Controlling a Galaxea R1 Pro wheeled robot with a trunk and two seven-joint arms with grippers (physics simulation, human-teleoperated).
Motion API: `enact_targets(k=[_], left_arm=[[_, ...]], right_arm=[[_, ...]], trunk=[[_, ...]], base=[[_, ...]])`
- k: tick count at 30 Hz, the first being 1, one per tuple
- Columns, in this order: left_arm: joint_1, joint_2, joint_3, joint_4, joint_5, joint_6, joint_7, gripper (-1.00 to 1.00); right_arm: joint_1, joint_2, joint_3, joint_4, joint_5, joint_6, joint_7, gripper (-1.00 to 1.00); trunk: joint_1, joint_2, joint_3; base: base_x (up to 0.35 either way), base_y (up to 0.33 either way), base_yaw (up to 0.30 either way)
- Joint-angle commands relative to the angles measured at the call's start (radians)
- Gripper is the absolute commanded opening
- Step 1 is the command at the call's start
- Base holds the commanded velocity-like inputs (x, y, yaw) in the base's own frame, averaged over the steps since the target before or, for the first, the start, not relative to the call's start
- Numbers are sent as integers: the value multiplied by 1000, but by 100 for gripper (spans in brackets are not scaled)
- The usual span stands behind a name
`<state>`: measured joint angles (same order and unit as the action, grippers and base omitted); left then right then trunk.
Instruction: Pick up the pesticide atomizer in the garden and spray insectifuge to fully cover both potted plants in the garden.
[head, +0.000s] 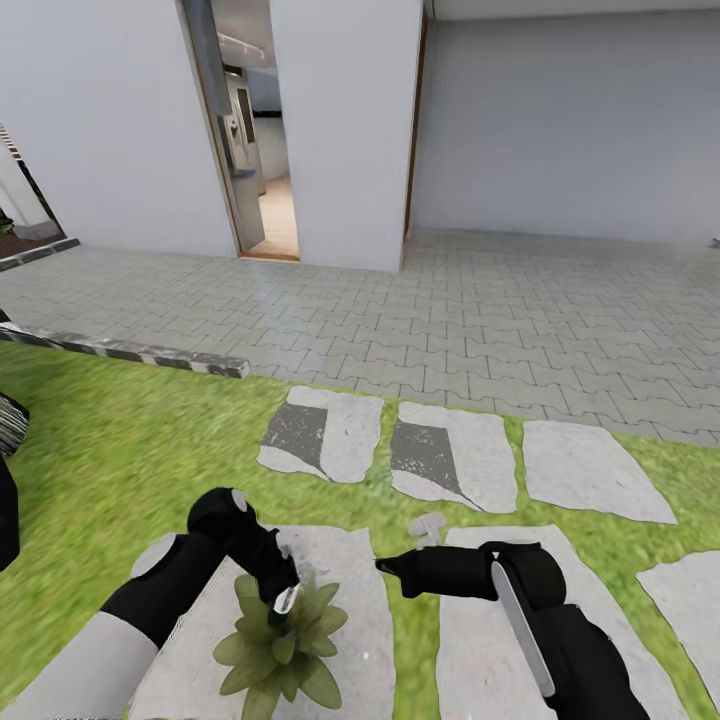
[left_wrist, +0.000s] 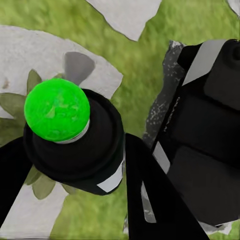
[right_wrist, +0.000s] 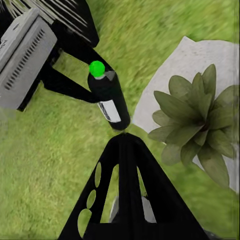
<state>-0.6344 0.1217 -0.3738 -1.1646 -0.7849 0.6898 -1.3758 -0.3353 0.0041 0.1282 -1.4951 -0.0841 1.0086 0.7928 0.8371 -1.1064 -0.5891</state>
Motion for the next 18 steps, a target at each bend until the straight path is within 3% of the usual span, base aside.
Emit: enact_targets(k=[1,2,6,10,13,16,18], left_arm=[[-1,3,13,-3,-5,8,-3,-100],[-1,4,61,-5,-5,8,-3,-100],[1,3,178,-8,-6,10,2,-100],[0,0,203,-51,-7,15,11,-100],[12,-3,226,-105,-7,34,103,-100],[69,-3,325,-134,-7,78,258,-100],[84,-4,364,-139,-7,86,353,-100]], right_arm=[[-1,-5,-1,-1,-7,8,-4,-100],[0,-26,-1,-1,-6,8,-4,100],[2,-65,-2,0,-6,8,-5,100],[2,-71,-2,0,-6,3,-8,100],[4,-71,-4,13,0,-5,-22,100],[5,-71,-5,108,62,-61,-118,100],[5,-66,-6,173,111,-124,-205,100]], trunk=[[0,-1,-1],[0,-1,-1],[0,-1,-1],[0,-1,-1],[0,-1,-1],[0,-1,-1],[0,-1,-1]], base=[[0,0,0],[0,0,0],[0,0,0],[0,0,0],[0,0,0],[0,0,0],[0,0,0]])
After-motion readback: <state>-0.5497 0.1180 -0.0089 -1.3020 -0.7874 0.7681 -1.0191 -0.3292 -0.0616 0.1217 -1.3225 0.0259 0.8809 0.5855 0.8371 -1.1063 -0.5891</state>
